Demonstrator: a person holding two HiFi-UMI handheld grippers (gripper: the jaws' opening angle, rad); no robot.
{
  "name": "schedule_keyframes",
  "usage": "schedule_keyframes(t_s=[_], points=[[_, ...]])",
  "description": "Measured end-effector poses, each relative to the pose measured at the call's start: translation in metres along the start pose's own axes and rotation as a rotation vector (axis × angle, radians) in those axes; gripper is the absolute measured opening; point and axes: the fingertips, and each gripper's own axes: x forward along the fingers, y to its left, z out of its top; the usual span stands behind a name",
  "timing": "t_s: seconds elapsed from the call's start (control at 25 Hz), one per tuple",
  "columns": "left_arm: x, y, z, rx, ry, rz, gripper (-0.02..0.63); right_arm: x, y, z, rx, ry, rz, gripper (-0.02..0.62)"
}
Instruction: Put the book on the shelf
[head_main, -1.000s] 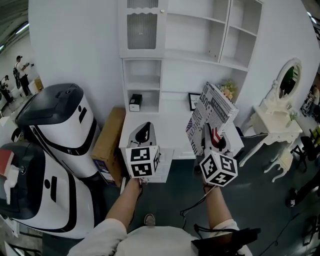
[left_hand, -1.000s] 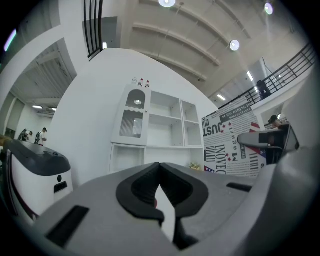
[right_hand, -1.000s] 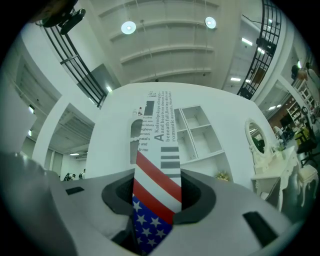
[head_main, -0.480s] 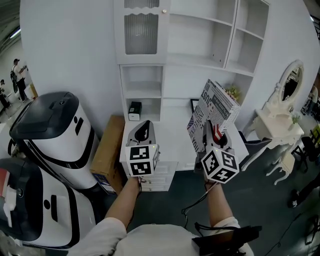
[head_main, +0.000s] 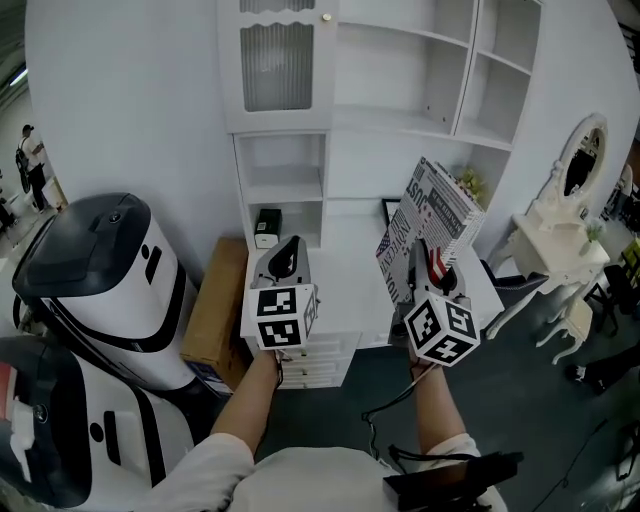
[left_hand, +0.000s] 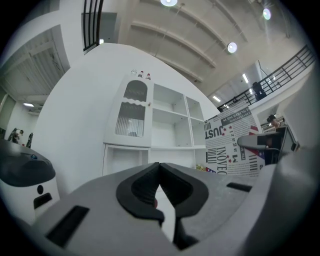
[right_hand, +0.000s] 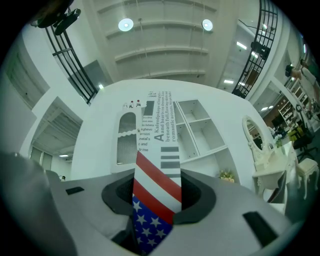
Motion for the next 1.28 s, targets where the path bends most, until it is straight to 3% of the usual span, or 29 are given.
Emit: schedule_keyframes(t_s=[0.56,0.96,1.28], points=[[0.034,-0.004,-0.016,-0.014,0.014,-0.017,0.008,0.027,-0.017,-0.019,-0.008,0.032,-0.023,0.170],[0.101,-0.007,-0.017,-0.010,0.017,-0.043,0.008,0.092,-0.031,-0.025,-0.011,0.005,0.010,0.170],[0.170,0.003,-0.016,0.021,0.024,-0.011,0.008,0.166,-0.048,-0.038,0.000,0.028,0.038,0.170]])
